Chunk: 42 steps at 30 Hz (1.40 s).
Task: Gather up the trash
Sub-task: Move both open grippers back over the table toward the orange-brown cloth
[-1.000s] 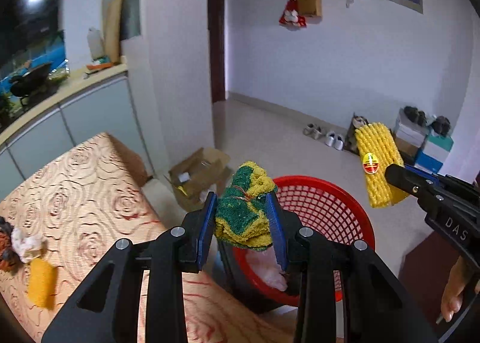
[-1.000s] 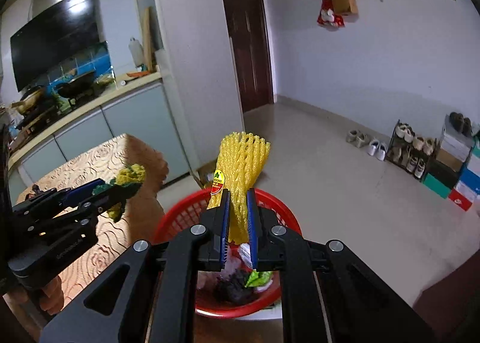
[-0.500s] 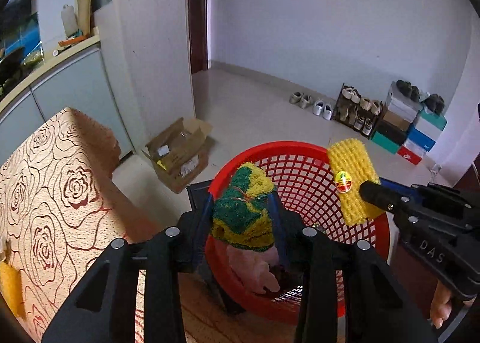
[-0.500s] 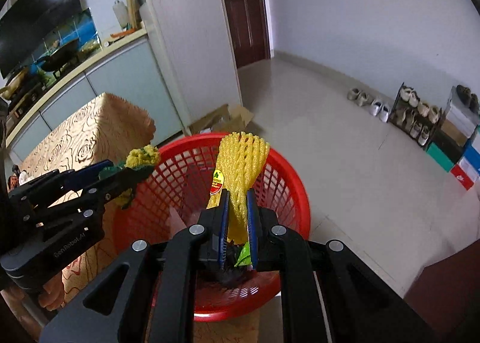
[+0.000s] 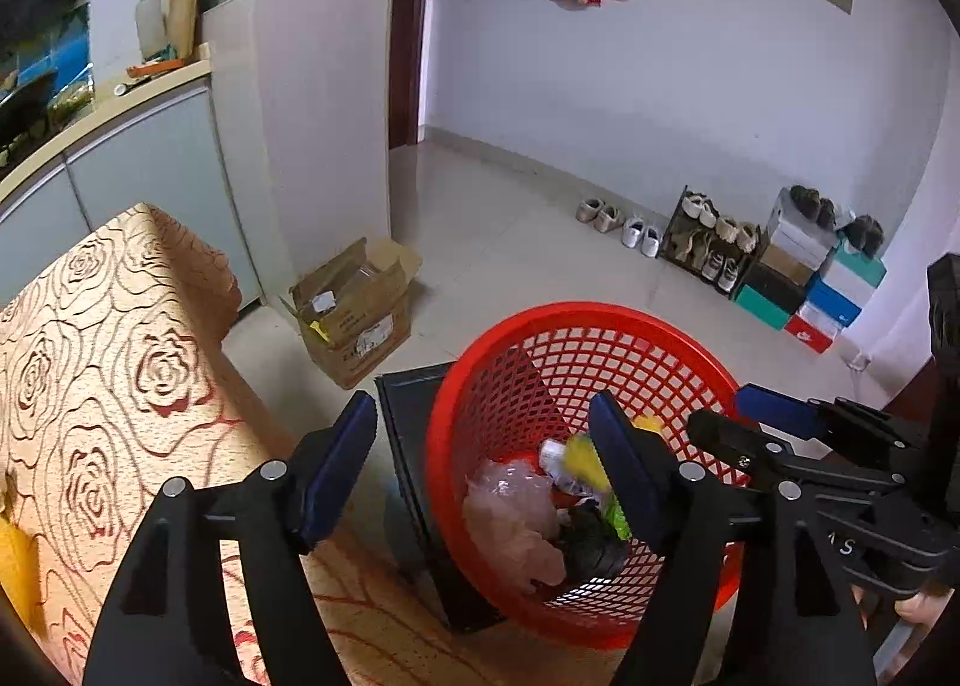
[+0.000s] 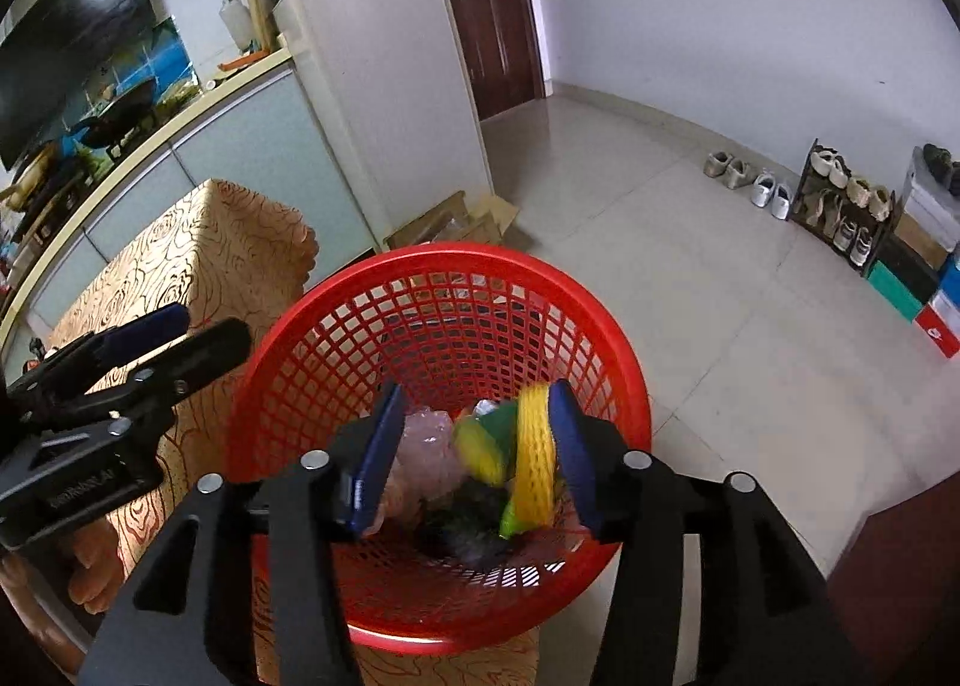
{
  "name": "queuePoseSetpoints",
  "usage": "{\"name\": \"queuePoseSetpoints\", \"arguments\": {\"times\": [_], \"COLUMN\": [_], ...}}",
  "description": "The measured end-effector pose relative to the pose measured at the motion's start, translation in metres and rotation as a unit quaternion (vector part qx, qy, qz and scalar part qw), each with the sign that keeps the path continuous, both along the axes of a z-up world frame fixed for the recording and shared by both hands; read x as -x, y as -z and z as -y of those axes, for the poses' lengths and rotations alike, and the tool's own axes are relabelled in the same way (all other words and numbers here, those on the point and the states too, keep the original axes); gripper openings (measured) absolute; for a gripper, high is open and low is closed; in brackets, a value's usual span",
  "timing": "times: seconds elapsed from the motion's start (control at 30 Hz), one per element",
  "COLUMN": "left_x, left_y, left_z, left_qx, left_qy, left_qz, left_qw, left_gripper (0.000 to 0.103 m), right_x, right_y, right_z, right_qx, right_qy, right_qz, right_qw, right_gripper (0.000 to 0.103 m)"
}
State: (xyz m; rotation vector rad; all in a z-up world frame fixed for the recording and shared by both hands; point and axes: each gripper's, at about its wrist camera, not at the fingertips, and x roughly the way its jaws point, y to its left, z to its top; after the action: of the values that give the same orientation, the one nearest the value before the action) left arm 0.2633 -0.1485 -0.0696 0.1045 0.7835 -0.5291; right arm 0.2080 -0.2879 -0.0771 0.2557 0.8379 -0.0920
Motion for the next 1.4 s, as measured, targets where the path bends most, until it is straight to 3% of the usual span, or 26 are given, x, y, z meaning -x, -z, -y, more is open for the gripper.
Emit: {"name": "queuePoseSetpoints", "arguments": {"times": [0.23, 0.5, 0.73, 0.8, 1.1, 1.23, 1.4], "left_x": [0.011, 0.033, 0.053, 0.058, 0.066, 0.065, 0.052], "left_y": [-0.023, -0.047, -0.06, -0.061, -0.046, -0.034, -0.017], "left_z": [-0.031, -0.09, -0.179, -0.205, -0.339, -0.375, -0.396], "left_qx": [0.008, 0.002, -0.006, -0.009, -0.036, -0.038, -0.037], "left_qy": [-0.033, -0.098, -0.184, -0.207, -0.329, -0.353, -0.357], "left_qz": [0.026, 0.06, 0.076, 0.076, 0.065, 0.051, 0.034], "left_qw": [0.9991, 0.9934, 0.9799, 0.9753, 0.9415, 0.9336, 0.9326], "left_gripper": [0.074, 0.074, 0.074, 0.074, 0.076, 0.076, 0.076], "right_x": [0.013, 0.019, 0.011, 0.008, -0.007, -0.014, -0.026], "right_y": [-0.021, -0.047, -0.061, -0.064, -0.062, -0.053, -0.042], "right_z": [-0.012, -0.054, -0.121, -0.145, -0.243, -0.281, -0.324], "right_qx": [0.014, 0.026, 0.027, 0.027, 0.026, 0.025, 0.02], "right_qy": [0.007, -0.022, -0.085, -0.106, -0.193, -0.222, -0.255], "right_qz": [0.038, 0.091, 0.111, 0.114, 0.101, 0.088, 0.067], "right_qw": [0.999, 0.995, 0.99, 0.987, 0.976, 0.971, 0.964], "right_gripper": [0.055, 0.057, 0.058, 0.063, 0.065, 0.065, 0.065]}}
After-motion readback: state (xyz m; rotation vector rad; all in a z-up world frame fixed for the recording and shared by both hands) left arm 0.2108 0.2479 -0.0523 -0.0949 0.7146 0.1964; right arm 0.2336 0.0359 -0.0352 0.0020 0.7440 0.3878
